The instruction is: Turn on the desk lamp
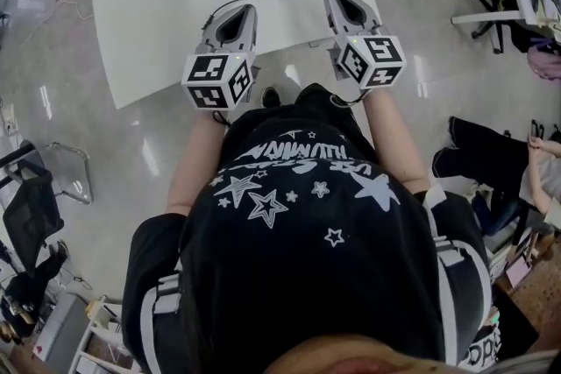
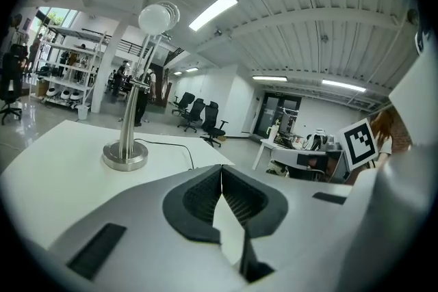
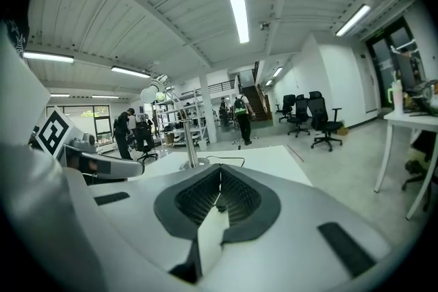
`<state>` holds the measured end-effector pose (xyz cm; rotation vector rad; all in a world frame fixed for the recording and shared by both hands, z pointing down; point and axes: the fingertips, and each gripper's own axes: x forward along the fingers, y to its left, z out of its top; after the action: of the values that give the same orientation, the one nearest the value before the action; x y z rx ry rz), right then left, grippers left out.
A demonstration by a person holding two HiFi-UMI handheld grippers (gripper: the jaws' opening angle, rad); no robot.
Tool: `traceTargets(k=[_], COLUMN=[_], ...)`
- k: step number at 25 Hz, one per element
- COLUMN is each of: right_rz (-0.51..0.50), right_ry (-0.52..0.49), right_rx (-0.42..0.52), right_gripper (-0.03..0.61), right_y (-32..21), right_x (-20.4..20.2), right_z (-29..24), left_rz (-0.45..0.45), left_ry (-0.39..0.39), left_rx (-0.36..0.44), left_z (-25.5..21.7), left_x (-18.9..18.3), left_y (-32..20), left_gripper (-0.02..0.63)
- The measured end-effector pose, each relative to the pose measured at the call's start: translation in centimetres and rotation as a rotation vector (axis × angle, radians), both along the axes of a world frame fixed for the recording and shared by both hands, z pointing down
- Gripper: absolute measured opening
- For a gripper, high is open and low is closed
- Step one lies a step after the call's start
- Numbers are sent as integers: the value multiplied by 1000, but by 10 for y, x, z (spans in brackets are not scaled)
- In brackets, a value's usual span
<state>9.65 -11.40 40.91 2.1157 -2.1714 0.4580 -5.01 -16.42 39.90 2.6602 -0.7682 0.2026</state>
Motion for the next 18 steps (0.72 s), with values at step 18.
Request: traceTargets(k=[18], right_rz=[-190], right_ry=[16], right_rx=[-5], right_gripper=[6], right_y=[-59], right_x=[38], right_z=[-5], left_rz=[-115], left_ry=[-42], left_rx=[1], left_z=[3], left_x=[41], left_y=[-23], left_gripper=[11])
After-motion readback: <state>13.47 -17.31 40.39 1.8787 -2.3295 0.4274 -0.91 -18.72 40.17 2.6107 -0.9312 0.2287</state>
